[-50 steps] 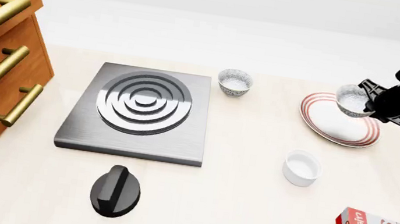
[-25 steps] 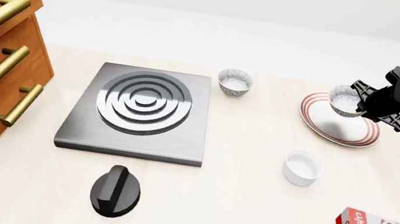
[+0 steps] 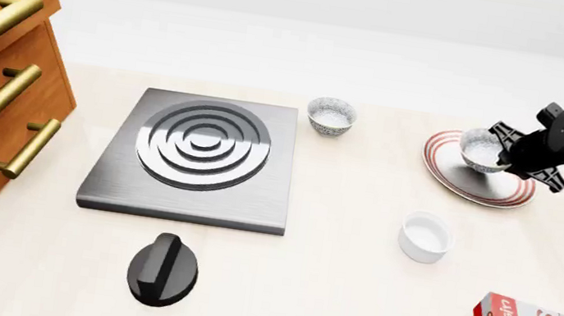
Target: Pick the akita bowl next to the cookies box and place it on the plate.
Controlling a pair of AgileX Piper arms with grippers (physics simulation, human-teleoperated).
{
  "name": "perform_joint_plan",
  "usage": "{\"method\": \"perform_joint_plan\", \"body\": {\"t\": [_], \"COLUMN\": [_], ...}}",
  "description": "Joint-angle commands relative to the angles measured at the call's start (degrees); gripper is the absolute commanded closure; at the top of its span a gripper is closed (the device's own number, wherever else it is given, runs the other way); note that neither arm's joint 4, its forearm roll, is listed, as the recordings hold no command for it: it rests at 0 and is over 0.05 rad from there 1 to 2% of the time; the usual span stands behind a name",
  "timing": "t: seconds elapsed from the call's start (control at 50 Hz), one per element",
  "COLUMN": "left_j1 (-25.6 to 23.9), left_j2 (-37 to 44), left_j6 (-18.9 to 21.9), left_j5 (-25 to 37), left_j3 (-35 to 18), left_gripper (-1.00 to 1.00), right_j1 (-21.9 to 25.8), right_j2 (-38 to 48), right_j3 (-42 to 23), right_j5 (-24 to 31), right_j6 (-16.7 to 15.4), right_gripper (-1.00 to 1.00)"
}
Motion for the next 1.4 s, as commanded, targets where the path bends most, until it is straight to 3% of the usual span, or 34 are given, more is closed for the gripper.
{"method": "perform_joint_plan", "body": {"t": [0.02,0.3,0.32,0.72,1.18,1.4], "left_j1": [0.0,0.0,0.0,0.0,0.0,0.0], "left_j2": [0.0,0.0,0.0,0.0,0.0,0.0], "left_j6": [0.0,0.0,0.0,0.0,0.0,0.0], "left_j5": [0.0,0.0,0.0,0.0,0.0,0.0], "left_j3": [0.0,0.0,0.0,0.0,0.0,0.0], "left_gripper": [-1.0,-1.0,-1.0,-1.0,-1.0,-1.0], "right_j1": [-0.05,0.11,0.27,-0.6,-0.7,-0.19], "right_j2": [0.37,1.48,1.54,0.55,-9.65,-15.73], "right_j3": [-0.32,-1.09,-1.08,-0.43,10.12,15.73], "right_j5": [-0.38,-0.43,-0.54,-0.25,-2.69,-3.14], "right_j6": [-0.07,-0.2,-0.11,-0.71,-0.28,-1.73], "right_gripper": [1.0,1.0,-1.0,-1.0,-1.0,-1.0]}}
